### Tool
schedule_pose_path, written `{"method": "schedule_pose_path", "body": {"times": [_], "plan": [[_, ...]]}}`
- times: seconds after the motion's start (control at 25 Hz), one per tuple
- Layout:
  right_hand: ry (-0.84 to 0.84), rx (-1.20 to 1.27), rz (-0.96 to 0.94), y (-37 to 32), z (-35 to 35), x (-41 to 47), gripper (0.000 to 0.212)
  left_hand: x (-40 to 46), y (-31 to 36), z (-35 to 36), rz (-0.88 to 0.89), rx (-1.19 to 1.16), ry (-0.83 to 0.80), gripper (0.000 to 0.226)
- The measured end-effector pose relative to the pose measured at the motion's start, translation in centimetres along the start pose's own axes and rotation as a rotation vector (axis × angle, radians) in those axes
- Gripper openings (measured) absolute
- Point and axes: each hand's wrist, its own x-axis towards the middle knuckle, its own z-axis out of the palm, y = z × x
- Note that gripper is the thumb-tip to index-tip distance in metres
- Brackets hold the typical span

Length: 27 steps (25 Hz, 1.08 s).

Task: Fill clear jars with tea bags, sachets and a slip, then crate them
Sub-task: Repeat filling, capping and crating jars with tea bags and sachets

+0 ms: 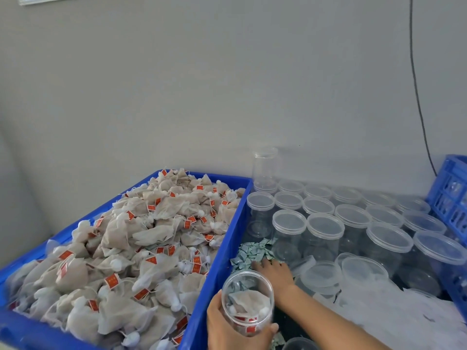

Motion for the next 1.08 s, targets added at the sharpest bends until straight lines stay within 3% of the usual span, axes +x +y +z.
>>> {"method": "schedule_pose_path", "body": {"times": [0.16, 0.24, 0.4, 0.56, 0.64, 0.76, 0.92, 1.08], "plan": [[0.035, 0.092, -0.113, 0.8, 0.8, -1.4, 0.042, -0.5, -0.2, 2.1, -0.024, 0.014, 0.106, 0.089], [0.164, 0.062, -0.139, 0.7, 1.7, -2.9, 0.03, -0.2, -0.2, 3.0, 0.021, -0.06, 0.242, 0.082], [0.247, 0.033, -0.13, 0.9, 2.0, -4.5, 0.025, -0.4, -0.6, 4.3, -0.019, -0.079, 0.272, 0.082], [0.395, 0.338, -0.047, 2.2, -0.8, -5.1, 0.017, -0.8, 0.1, 4.2, 0.076, -0.117, 0.293, 0.081], [0.345, 0.357, -0.109, 2.6, -1.4, -5.8, 0.017, -1.1, 0.6, 4.0, 0.065, -0.099, 0.3, 0.088], [0.173, 0.12, -0.277, 1.2, -0.2, -6.8, 0.018, -0.9, 0.7, 3.7, 0.021, -0.148, 0.348, 0.094], [0.241, 0.011, -0.255, 0.9, 0.3, -5.9, 0.024, -1.0, 0.8, 3.7, 0.007, -0.141, 0.354, 0.113], [0.358, 0.365, -0.133, 2.1, -2.1, -5.7, 0.012, -1.1, 0.9, 3.3, 0.028, -0.131, 0.371, 0.106]]}}
